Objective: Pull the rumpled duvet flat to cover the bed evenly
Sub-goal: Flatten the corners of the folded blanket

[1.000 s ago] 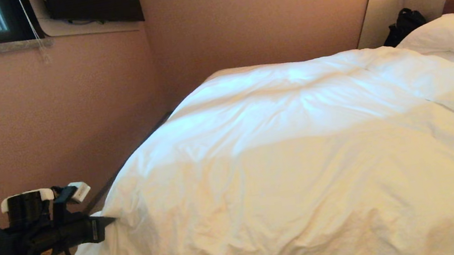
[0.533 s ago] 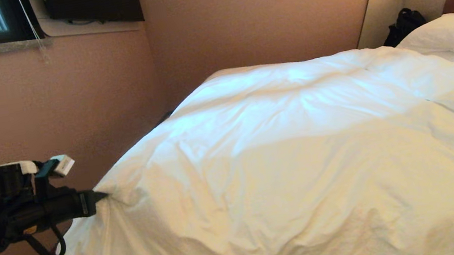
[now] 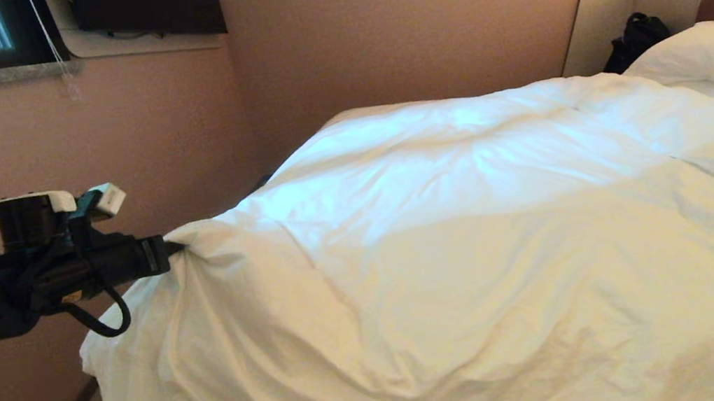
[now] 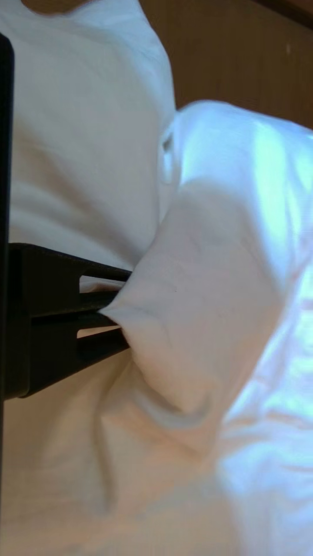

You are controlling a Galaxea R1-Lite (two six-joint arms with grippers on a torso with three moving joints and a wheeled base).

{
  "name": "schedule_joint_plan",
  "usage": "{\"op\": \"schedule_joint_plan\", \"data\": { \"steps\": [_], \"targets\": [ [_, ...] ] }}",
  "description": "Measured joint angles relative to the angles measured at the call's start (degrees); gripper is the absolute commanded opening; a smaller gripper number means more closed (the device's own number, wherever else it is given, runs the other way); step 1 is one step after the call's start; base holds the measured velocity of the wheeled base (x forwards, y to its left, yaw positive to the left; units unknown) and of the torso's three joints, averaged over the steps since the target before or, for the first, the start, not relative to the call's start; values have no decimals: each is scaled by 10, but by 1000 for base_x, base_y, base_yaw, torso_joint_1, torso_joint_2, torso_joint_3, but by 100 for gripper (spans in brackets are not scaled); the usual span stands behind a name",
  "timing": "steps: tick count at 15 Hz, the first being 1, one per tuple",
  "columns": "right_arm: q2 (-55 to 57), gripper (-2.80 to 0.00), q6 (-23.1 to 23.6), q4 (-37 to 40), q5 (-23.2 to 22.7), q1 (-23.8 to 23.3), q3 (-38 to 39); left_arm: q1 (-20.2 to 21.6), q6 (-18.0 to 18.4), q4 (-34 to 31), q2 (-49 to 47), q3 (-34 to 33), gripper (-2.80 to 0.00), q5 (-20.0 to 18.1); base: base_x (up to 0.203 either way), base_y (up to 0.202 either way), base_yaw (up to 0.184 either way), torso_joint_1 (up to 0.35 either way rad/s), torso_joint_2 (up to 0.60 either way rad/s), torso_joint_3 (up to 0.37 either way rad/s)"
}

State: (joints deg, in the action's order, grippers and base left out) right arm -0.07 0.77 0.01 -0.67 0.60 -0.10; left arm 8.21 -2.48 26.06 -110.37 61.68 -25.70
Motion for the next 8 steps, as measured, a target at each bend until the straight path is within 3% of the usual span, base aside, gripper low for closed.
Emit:
{"op": "schedule_joint_plan", "data": {
  "steps": [8],
  "targets": [
    [0,-280,0,0,0,0,0,-40,-30,-42,-60,116,-280,33,0,0,0,0,0,0]
  ]
}}
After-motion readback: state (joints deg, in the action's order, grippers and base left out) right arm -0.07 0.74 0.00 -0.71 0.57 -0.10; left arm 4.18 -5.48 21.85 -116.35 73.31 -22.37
